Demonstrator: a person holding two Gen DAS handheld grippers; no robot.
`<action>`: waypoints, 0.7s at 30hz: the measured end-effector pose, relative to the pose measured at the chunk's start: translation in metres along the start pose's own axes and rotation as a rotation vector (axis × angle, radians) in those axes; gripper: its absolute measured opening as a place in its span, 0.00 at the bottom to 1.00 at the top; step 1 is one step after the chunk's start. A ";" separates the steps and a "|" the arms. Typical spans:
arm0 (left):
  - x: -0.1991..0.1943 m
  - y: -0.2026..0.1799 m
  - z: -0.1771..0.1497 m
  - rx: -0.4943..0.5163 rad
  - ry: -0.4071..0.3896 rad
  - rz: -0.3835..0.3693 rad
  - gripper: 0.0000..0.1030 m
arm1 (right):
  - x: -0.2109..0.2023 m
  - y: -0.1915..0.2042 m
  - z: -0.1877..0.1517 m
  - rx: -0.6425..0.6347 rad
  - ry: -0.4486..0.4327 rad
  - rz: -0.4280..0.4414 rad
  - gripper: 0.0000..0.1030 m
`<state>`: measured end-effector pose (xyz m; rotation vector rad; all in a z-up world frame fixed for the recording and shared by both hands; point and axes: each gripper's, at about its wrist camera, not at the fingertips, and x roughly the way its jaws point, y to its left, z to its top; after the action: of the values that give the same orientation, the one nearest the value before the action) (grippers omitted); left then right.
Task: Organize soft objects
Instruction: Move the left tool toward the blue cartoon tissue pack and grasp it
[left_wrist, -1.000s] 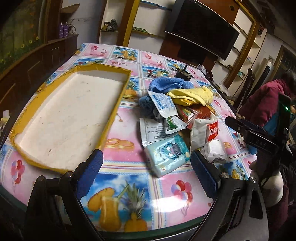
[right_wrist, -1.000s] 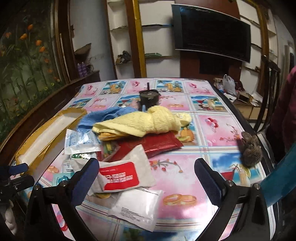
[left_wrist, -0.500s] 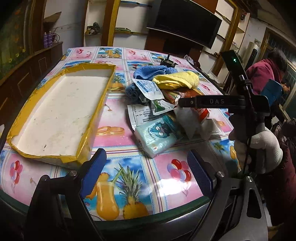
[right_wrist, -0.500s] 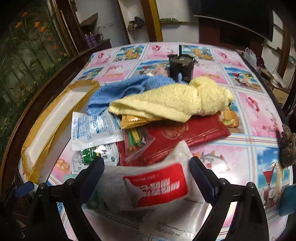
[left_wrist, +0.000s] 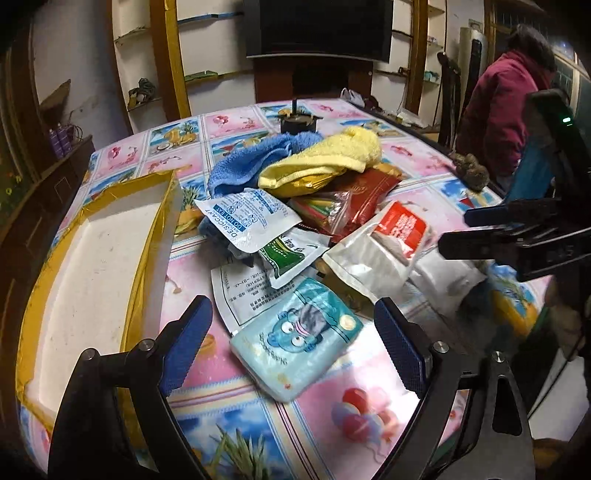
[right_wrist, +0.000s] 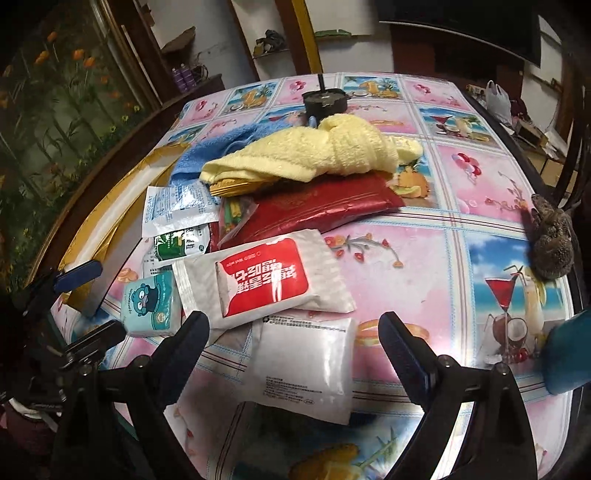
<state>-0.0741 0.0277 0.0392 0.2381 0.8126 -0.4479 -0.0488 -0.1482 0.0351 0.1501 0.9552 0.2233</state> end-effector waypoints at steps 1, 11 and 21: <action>0.014 0.000 0.000 -0.004 0.061 -0.008 0.87 | -0.001 -0.002 -0.001 0.005 -0.002 -0.003 0.91; -0.011 -0.007 -0.023 0.026 0.118 -0.161 0.67 | 0.006 -0.008 -0.015 -0.020 0.034 -0.037 0.91; 0.026 -0.030 -0.013 0.078 0.150 -0.080 0.69 | 0.033 0.014 -0.014 -0.080 0.096 -0.107 0.91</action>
<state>-0.0807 -0.0012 0.0098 0.3149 0.9553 -0.5420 -0.0430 -0.1260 0.0040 0.0149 1.0450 0.1710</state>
